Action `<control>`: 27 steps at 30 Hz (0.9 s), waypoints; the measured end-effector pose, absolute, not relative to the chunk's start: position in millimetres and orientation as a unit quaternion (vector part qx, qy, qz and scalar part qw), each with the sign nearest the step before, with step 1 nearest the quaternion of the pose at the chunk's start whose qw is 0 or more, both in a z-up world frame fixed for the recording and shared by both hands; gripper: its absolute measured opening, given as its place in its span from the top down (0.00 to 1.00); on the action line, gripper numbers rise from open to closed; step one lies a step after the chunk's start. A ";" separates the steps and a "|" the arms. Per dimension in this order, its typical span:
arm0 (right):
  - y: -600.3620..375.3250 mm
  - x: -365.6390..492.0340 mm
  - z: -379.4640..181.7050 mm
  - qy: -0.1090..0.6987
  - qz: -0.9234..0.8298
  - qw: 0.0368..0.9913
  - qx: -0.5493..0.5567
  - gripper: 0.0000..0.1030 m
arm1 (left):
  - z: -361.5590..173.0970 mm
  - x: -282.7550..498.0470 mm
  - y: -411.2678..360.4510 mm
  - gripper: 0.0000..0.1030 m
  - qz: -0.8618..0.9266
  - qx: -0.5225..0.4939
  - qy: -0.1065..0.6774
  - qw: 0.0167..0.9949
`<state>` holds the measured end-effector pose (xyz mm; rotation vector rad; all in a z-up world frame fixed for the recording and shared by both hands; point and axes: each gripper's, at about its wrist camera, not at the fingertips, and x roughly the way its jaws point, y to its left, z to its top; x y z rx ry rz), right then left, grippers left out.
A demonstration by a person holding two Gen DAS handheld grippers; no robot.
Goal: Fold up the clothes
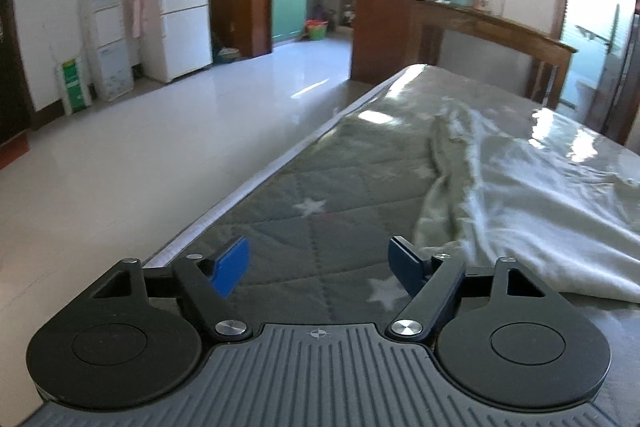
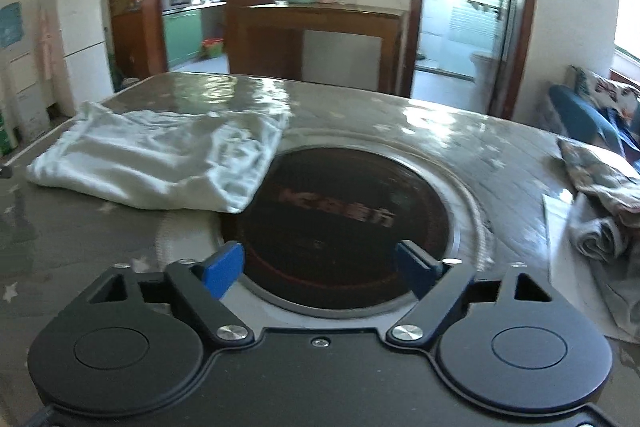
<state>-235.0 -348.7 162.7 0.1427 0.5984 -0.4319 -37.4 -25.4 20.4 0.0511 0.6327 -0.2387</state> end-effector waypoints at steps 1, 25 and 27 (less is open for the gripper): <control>-346.3 -233.7 164.4 0.291 -0.208 0.931 0.069 0.28 | 22.3 -39.0 -28.4 0.31 -0.125 0.027 0.309 0.943; -321.7 -178.8 174.1 0.296 -0.151 0.942 0.041 0.46 | 43.3 -18.8 -90.8 0.69 -0.206 0.059 0.312 0.926; -322.7 -173.6 171.7 0.298 -0.148 0.942 0.042 0.45 | 41.9 -13.3 -92.1 0.66 -0.207 0.058 0.318 0.923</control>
